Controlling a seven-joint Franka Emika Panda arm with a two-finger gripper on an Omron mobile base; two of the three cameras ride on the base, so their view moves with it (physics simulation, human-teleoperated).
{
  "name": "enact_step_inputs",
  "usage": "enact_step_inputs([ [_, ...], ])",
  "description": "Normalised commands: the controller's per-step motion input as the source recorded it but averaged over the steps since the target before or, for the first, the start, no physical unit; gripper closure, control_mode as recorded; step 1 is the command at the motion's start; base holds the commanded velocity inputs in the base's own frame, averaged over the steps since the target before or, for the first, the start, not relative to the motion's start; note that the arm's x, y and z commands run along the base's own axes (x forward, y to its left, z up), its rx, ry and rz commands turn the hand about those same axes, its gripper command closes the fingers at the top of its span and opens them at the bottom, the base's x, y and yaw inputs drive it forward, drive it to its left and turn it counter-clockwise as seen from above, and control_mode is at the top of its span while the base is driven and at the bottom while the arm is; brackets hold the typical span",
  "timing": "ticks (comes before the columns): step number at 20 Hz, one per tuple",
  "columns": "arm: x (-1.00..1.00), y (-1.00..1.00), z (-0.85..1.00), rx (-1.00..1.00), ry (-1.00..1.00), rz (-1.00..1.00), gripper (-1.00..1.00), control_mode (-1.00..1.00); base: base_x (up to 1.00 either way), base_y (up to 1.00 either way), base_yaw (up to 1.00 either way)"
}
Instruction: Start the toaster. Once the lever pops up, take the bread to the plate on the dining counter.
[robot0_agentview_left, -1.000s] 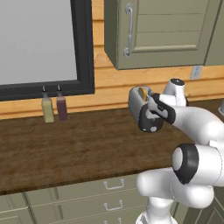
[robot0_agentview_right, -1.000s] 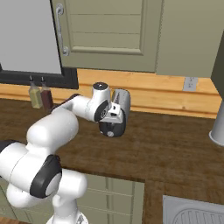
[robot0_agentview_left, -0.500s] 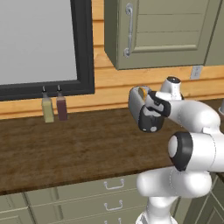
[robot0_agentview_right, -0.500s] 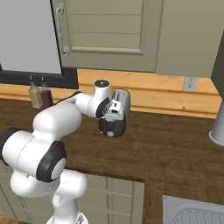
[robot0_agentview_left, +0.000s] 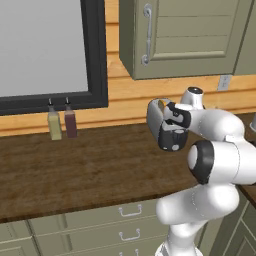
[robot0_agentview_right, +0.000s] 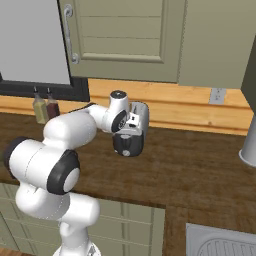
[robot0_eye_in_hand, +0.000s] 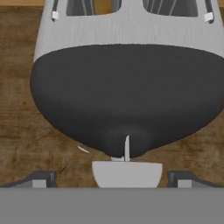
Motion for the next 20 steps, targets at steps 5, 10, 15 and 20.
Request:
enact_step_inputs([
  [5,0.06,0.00,-0.09,0.00,0.00,0.00,-1.00,-1.00,0.00,0.00,0.00],
  [10,0.07,0.00,-0.12,0.00,0.00,0.00,-1.00,-1.00,0.00,0.00,0.00],
  [15,0.01,0.00,-0.11,0.00,0.00,0.00,-1.00,-1.00,0.00,0.00,0.00],
  [20,0.00,0.00,-0.13,0.00,0.00,0.00,-1.00,-1.00,0.00,0.00,0.00],
])
